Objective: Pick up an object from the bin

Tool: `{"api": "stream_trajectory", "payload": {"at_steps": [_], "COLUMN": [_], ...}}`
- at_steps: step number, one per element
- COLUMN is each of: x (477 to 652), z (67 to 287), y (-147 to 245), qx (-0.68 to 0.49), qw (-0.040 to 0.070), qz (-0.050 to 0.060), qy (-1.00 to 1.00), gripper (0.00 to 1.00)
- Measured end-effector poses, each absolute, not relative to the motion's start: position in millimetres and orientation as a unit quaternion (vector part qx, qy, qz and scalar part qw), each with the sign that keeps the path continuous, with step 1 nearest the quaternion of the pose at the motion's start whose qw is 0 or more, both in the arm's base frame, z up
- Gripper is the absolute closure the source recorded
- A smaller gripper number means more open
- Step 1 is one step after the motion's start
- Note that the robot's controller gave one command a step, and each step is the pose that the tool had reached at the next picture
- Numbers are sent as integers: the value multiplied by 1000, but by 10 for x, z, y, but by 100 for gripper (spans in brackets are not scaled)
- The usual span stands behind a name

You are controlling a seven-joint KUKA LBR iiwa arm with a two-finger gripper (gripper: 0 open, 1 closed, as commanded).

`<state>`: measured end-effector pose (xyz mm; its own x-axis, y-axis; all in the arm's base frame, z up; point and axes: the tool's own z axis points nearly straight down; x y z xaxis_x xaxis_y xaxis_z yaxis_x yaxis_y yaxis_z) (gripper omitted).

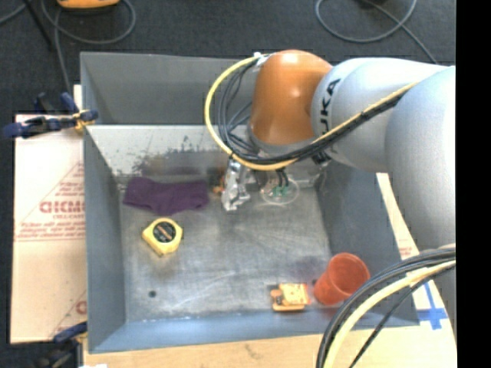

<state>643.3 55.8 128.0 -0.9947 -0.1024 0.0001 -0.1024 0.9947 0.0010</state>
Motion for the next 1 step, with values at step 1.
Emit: {"api": "stream_trajectory", "payload": {"at_steps": [1], "x": [6453], "z": [1671], "y": [558], "qx": [15], "qw": [-5], "qz": [-1], "qy": [-1000], "gripper": [100]}}
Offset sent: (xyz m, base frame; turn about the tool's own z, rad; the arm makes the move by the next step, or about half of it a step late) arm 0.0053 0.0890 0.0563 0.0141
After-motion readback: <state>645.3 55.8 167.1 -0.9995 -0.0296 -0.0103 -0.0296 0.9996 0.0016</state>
